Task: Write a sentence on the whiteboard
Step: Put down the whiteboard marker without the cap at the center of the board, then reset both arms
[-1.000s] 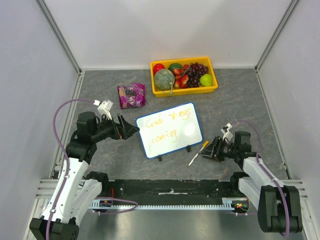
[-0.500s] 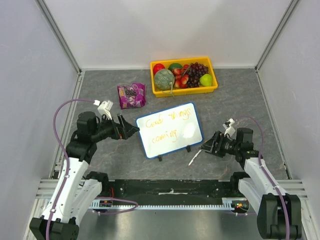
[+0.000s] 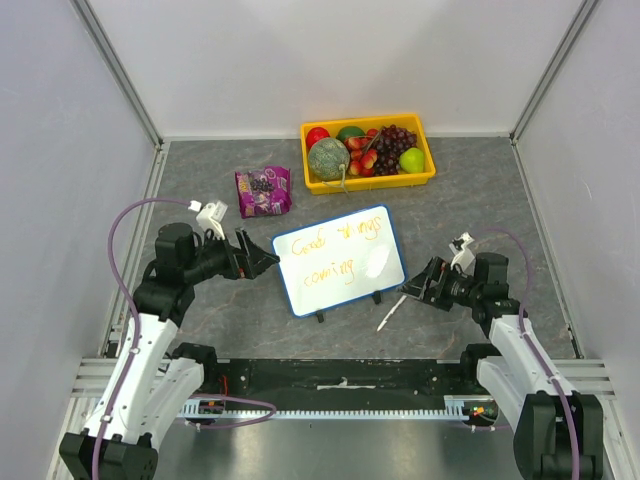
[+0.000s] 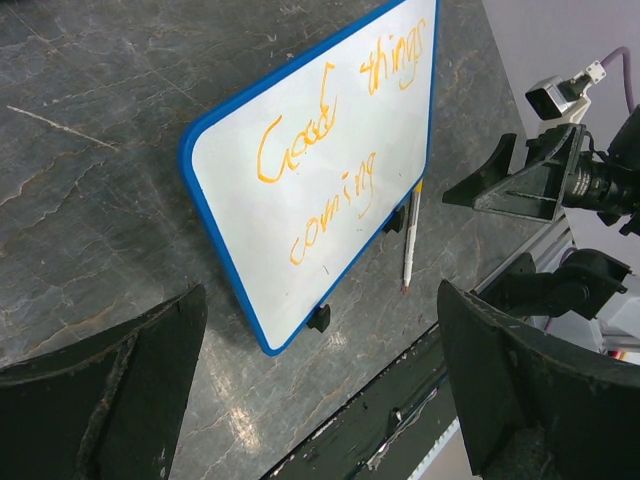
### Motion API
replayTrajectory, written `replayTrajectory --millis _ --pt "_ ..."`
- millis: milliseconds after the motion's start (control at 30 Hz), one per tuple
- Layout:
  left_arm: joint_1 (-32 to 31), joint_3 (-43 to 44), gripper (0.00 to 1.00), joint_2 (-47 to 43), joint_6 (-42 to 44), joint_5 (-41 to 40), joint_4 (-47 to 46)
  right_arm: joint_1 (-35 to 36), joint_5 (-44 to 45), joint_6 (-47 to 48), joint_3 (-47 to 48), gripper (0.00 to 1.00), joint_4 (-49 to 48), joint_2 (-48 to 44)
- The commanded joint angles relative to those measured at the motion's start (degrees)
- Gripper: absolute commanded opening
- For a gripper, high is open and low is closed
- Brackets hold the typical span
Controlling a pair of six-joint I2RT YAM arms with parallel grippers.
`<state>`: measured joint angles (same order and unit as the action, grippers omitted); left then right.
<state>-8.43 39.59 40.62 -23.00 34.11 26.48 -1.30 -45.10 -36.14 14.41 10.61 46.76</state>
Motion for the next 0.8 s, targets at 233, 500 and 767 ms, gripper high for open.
replayTrajectory --millis 233,500,767 --pt "0.1 -0.5 1.0 0.7 1.0 1.1 -1.4 -0.2 4.1 0.5 5.6 0.98 -2.4 1.7" --pt "0.0 -0.6 1.0 2.0 0.8 1.2 -1.4 -0.2 4.7 -4.2 5.6 0.98 -9.6 2.3" --pt "-0.1 -0.6 0.99 2.7 0.4 0.8 -1.3 0.3 6.8 -3.8 9.1 0.98 -11.8 4.9"
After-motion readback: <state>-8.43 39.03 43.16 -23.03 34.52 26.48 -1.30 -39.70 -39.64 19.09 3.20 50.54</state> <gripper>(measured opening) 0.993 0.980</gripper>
